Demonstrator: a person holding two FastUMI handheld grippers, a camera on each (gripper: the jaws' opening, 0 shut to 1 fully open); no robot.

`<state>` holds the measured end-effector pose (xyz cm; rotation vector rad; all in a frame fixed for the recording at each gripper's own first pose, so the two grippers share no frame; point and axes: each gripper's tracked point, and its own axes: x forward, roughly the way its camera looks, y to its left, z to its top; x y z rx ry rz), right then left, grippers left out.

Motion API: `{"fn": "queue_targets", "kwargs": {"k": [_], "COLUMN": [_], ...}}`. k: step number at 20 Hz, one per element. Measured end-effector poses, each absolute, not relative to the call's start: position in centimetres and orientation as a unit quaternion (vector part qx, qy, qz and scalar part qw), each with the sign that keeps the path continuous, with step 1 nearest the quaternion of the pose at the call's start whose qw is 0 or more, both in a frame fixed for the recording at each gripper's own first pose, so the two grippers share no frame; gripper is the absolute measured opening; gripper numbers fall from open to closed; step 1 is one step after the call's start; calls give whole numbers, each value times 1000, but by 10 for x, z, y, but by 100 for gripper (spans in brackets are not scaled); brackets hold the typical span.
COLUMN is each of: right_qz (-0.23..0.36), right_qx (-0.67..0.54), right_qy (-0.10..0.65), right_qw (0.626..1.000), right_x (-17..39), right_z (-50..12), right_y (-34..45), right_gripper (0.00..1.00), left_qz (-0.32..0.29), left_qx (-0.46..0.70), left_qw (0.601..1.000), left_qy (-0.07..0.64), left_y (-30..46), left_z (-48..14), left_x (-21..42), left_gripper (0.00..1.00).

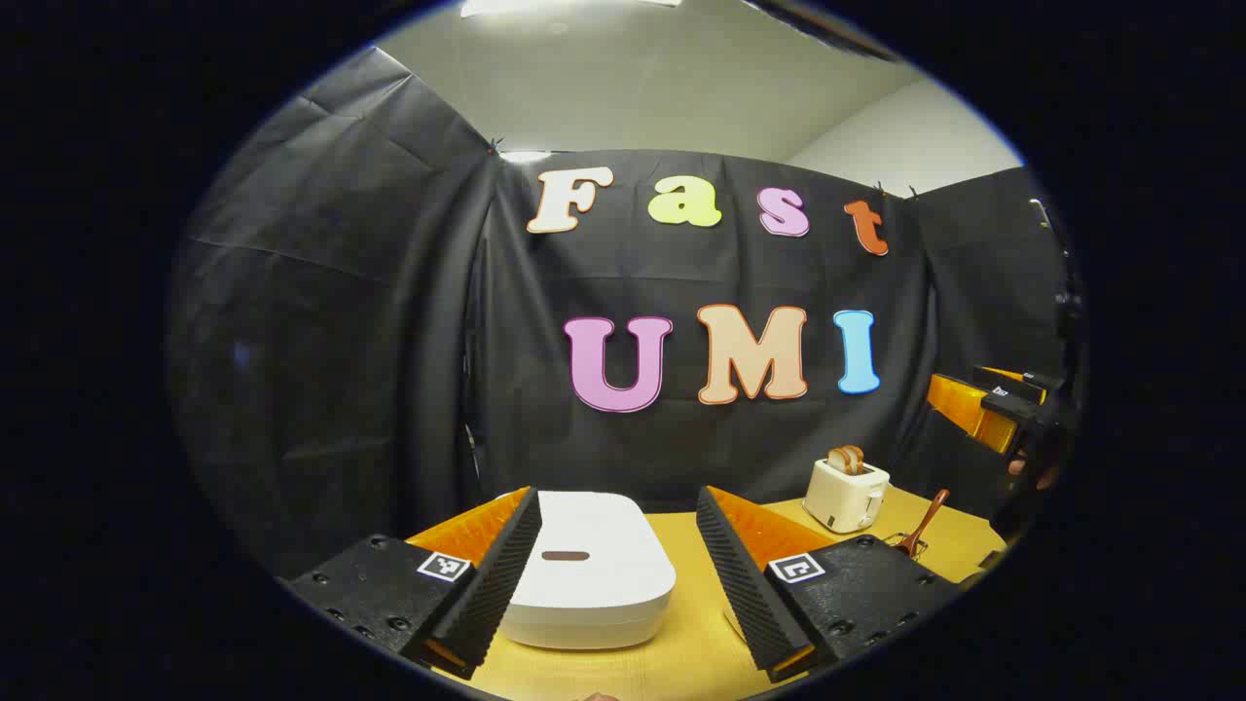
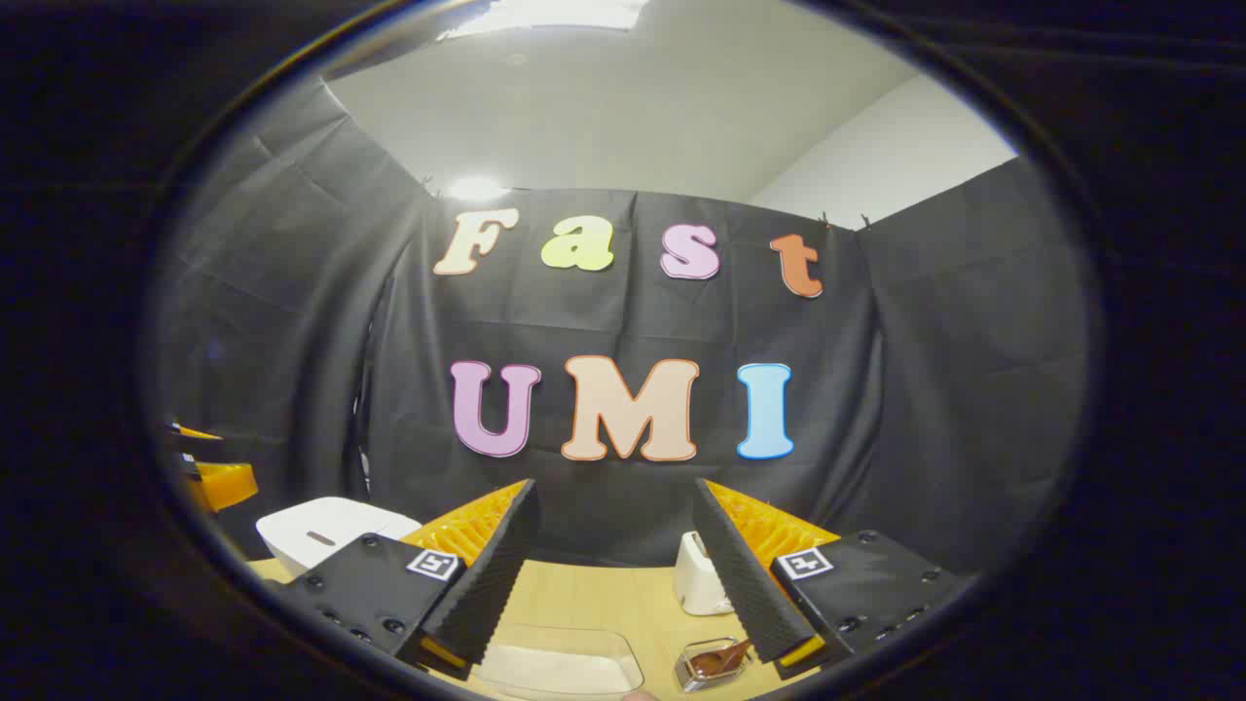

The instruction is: Close the left gripper, press the button to open the rice cooker; take a wooden spoon from the chopstick holder with the right hand, scoop a spoonful of rice and pour it into the rice cooker, then put the wooden spoon back into the chopstick holder.

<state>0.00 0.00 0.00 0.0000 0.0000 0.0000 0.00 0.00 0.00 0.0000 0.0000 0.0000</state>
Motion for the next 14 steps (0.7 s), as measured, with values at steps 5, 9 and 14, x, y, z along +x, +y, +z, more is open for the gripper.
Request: {"fn": "queue_targets", "kwargs": {"k": [5,9,14], "right_qz": [10,34,48], "right_qx": [1,10,18], "right_qy": [13,13,23], "right_qw": [1000,999,998], "right_x": [5,12,15], "right_z": [-6,-5,-8], "right_y": [-10,-14,-21], "right_gripper": [100,100,100], "left_qz": [23,52,60], "left_qx": [4,3,12], "left_qw": [1000,999,998], "left_qy": [4,2,0], "left_y": [5,1,-10], "left_z": [-3,2,8], "left_x": [-1,-2,-4], "left_gripper": [95,95,95]}}
